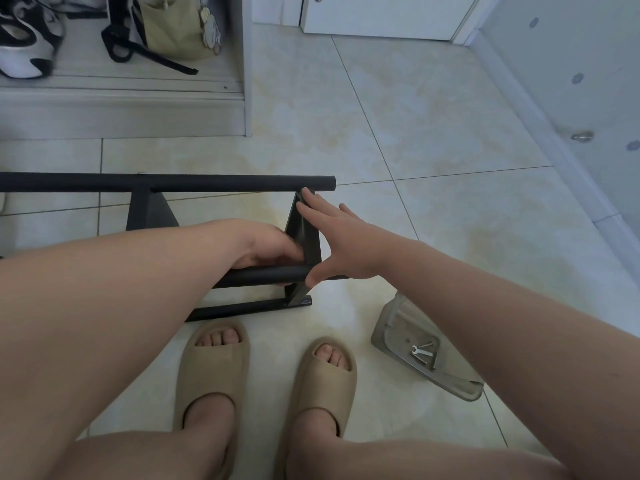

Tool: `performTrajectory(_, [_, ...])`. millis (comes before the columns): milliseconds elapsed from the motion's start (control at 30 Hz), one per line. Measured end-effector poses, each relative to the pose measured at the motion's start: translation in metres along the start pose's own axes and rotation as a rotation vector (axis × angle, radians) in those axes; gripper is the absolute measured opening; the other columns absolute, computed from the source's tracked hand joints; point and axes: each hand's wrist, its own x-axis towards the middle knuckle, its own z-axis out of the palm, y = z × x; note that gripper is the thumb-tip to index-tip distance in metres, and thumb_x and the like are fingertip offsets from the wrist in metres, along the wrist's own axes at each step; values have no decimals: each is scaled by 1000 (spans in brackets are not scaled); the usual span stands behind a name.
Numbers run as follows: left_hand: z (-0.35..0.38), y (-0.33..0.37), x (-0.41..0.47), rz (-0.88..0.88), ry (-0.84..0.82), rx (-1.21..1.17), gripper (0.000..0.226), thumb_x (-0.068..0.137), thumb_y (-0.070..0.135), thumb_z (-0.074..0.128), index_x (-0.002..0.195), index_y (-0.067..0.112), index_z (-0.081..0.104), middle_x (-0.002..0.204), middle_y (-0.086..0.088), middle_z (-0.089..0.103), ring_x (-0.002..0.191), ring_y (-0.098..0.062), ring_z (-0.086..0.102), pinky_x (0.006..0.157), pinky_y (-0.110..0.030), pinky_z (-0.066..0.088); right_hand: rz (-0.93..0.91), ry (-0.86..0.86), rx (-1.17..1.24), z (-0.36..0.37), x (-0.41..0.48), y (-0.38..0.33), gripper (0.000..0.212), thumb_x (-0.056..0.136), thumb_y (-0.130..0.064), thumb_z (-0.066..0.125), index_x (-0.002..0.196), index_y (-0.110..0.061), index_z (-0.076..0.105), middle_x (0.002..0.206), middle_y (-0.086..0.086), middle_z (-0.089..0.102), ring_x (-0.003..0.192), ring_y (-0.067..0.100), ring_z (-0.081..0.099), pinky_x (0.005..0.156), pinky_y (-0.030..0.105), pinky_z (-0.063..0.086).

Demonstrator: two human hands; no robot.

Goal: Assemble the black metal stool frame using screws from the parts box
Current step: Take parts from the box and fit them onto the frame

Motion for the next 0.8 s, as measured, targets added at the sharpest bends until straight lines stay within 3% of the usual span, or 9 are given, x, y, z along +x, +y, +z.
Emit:
performTrajectory(67, [-1,-1,2,21,0,10,24,94,7,58,113,0,69,107,-22,71,96,-30,65,98,-43,49,3,-2,3,0,0,0,126,75,-50,85,162,-14,1,168,-2,-17,154,9,-11,126,41,-6])
performTrajectory(133, [-2,-3,3,18,-17,4,23,94,6,57,113,1,69,110,-23,70,100,-31,63,103,-44,46,3,-4,5,0,0,0,126,75,-49,85,162,-14,1,169,-2,-17,154,9,-11,126,42,-6])
performTrajectory(233, [-4,-4,5,-22,-70,-61,17,97,9,53,105,7,69,97,-14,69,94,-28,61,100,-43,47,3,-5,4,-1,0,-1,125,75,-49,85,162,-14,2,169,-2,-17,154,9,-11,126,41,-6])
performTrajectory(367, [-4,-3,4,-110,-49,-87,17,97,23,58,101,12,71,86,-4,71,84,-19,62,80,-35,55,8,-6,5,-1,0,-2,125,76,-49,84,162,-13,1,169,-2,-17,155,10,-11,126,41,-6])
performTrajectory(467, [-2,-2,4,-91,-27,-31,16,95,20,61,103,10,71,92,-8,70,81,-20,62,77,-33,55,8,-3,5,0,-1,-2,125,76,-48,85,162,-14,1,168,-2,-17,155,10,-11,126,41,-6])
performTrajectory(567, [0,-1,4,-32,-15,-29,11,95,11,59,95,5,69,84,-13,67,70,-22,61,71,-33,51,11,-6,5,-1,-1,-1,125,75,-49,85,162,-14,1,168,-2,-17,155,10,-11,126,42,-6])
performTrajectory(800, [-3,-3,3,-7,-71,-69,16,96,5,53,98,9,68,88,-10,71,83,-25,63,81,-37,52,12,-4,10,-1,0,-1,125,75,-49,85,162,-14,2,169,-2,-16,155,10,-11,126,42,-6])
